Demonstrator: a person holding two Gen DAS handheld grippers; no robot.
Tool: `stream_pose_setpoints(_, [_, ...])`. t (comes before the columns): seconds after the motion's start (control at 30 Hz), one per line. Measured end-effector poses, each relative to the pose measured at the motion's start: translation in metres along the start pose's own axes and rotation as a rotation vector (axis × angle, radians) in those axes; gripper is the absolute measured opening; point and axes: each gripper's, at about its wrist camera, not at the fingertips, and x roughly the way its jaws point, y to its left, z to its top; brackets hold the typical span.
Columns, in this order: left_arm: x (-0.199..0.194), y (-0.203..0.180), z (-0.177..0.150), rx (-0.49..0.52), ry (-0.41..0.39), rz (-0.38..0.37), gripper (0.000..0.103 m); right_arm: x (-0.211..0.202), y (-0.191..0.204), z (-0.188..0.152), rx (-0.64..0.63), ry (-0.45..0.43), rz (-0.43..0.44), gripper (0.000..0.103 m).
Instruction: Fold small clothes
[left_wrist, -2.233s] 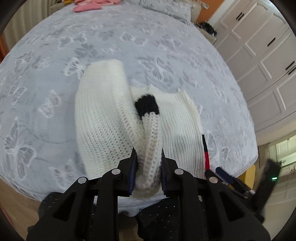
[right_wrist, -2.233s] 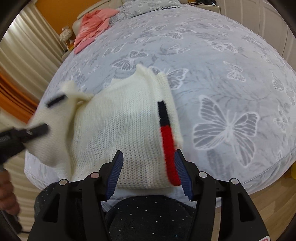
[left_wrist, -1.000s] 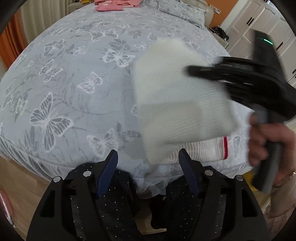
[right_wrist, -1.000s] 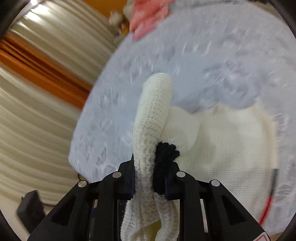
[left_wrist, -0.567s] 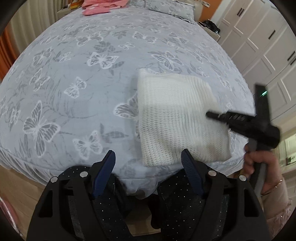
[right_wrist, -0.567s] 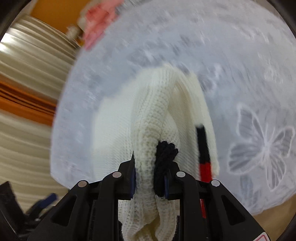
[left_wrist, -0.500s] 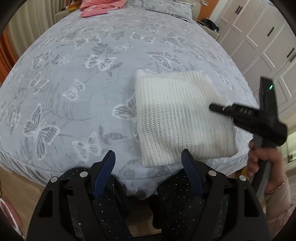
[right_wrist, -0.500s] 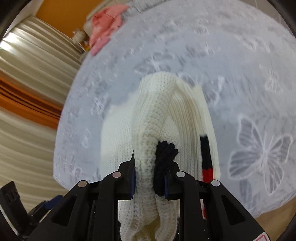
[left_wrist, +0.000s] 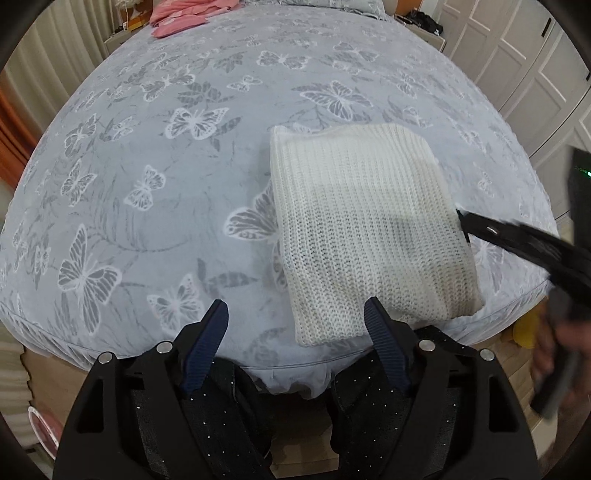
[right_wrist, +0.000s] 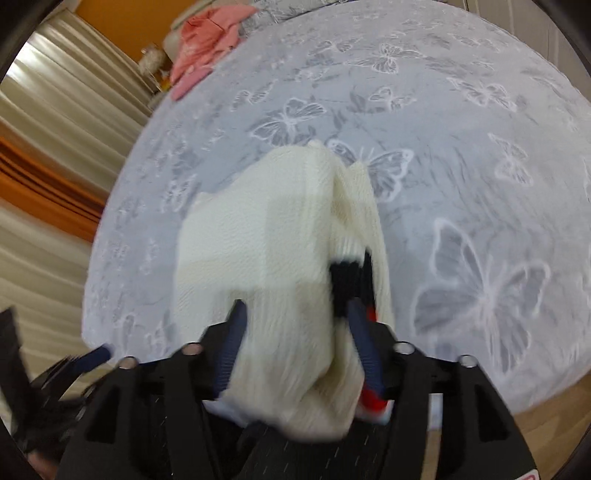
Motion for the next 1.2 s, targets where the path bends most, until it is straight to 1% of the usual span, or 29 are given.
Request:
stream_pose_setpoints(0.07, [0.004,-0.002,-0.002,0.001,0.014,-0.004,0.076,-0.001,0.003,-0.015,-0.013,0.019,0.032,0.058])
stream_pose_setpoints(0.1, [0.007,-0.003,-0.004,0.001,0.024,-0.005,0.081,0.002,0.004,-0.024,-0.021,0.035,0.032,0.058])
stream_pose_setpoints(0.13, [0.011,-0.004,-0.006,0.003,0.039,-0.011,0.082,0.005,0.003,-0.031,-0.028,0.055,0.029,0.058])
stream_pose_setpoints(0.2, [0.018,-0.008,-0.012,0.019,0.075,-0.034,0.082,0.018,0.002,-0.036,-0.027,0.09,0.003,0.058])
stream_pose_setpoints(0.23, [0.02,-0.011,-0.015,0.028,0.09,-0.042,0.083,0.024,-0.002,-0.038,-0.021,0.102,0.003,0.056])
stream_pose_setpoints(0.27, [0.024,-0.015,-0.019,0.048,0.107,-0.051,0.083,0.031,-0.006,-0.038,-0.006,0.111,0.014,0.037])
stream_pose_setpoints(0.3, [0.027,-0.019,-0.023,0.071,0.115,-0.048,0.083,0.036,-0.009,-0.038,0.012,0.119,0.028,0.026])
stream_pose_setpoints(0.33, [0.028,-0.022,-0.026,0.088,0.117,-0.038,0.083,0.041,-0.015,-0.036,0.048,0.139,0.067,0.015])
stream_pose_setpoints(0.43, [0.043,-0.031,-0.033,0.166,0.128,0.002,0.083,0.037,-0.017,-0.029,0.084,0.113,0.112,0.015])
stream_pose_setpoints(0.53, [0.058,-0.036,-0.03,0.196,0.137,0.004,0.082,0.029,-0.018,-0.024,0.114,0.094,0.172,0.015])
stream_pose_setpoints(0.57, [0.064,-0.039,-0.029,0.208,0.131,-0.009,0.074,0.027,-0.018,-0.024,0.12,0.091,0.175,0.015])
stream_pose_setpoints(0.6, [0.07,-0.042,-0.028,0.227,0.135,-0.028,0.049,0.024,-0.019,-0.022,0.126,0.084,0.18,0.015])
stream_pose_setpoints(0.63, [0.076,-0.045,-0.027,0.247,0.152,-0.042,0.034,0.019,-0.02,-0.021,0.129,0.065,0.176,0.015])
stream_pose_setpoints(0.67, [0.081,-0.044,-0.025,0.249,0.166,-0.028,0.019,0.013,-0.021,-0.021,0.129,0.051,0.169,0.014])
stream_pose_setpoints(0.7, [0.081,-0.039,-0.021,0.226,0.163,-0.032,0.014,0.008,-0.025,-0.022,0.13,0.038,0.157,0.014])
stream_pose_setpoints(0.73, [0.081,-0.032,-0.017,0.188,0.166,-0.058,0.013,0.007,-0.029,-0.022,0.134,0.034,0.143,0.014])
stream_pose_setpoints(0.77, [0.083,-0.027,-0.015,0.166,0.174,-0.069,0.013,0.012,-0.038,-0.026,0.138,0.048,0.109,0.014])
stream_pose_setpoints(0.8, [0.085,-0.023,-0.014,0.152,0.182,-0.076,0.013,0.022,-0.045,-0.031,0.131,0.077,0.065,0.014])
stream_pose_setpoints(0.83, [0.089,-0.02,-0.015,0.15,0.192,-0.08,0.013,0.041,-0.051,-0.039,0.105,0.138,0.009,0.014])
stream_pose_setpoints(0.87, [0.091,-0.02,-0.015,0.155,0.196,-0.078,0.013,0.052,-0.055,-0.046,0.095,0.167,0.01,0.012])
stream_pose_setpoints(0.93, [0.092,-0.023,-0.017,0.174,0.193,-0.056,0.013,0.052,-0.052,-0.049,0.089,0.147,0.004,0.013])
stream_pose_setpoints(1.0, [0.089,-0.028,-0.017,0.178,0.195,-0.04,0.018,0.04,-0.039,-0.044,0.075,0.127,-0.022,0.018])
stream_pose_setpoints(1.03, [0.085,-0.029,-0.017,0.174,0.195,-0.04,0.019,0.034,-0.031,-0.041,0.069,0.113,-0.031,0.022])
stream_pose_setpoints(1.07, [0.077,-0.031,-0.017,0.165,0.186,-0.056,0.022,0.024,-0.022,-0.036,0.049,0.09,-0.037,0.024])
stream_pose_setpoints(1.1, [0.069,-0.031,-0.016,0.157,0.173,-0.07,0.03,0.015,-0.015,-0.031,0.023,0.063,-0.048,0.028])
stream_pose_setpoints(1.13, [0.059,-0.029,-0.014,0.145,0.154,-0.09,0.036,0.006,-0.009,-0.024,-0.004,0.032,-0.065,0.039])
stream_pose_setpoints(1.17, [0.049,-0.026,-0.01,0.129,0.127,-0.108,0.048,-0.001,-0.004,-0.014,-0.027,0.002,-0.086,0.054])
stream_pose_setpoints(1.2, [0.041,-0.024,-0.006,0.113,0.102,-0.117,0.058,-0.005,0.001,-0.002,-0.043,-0.027,-0.096,0.057])
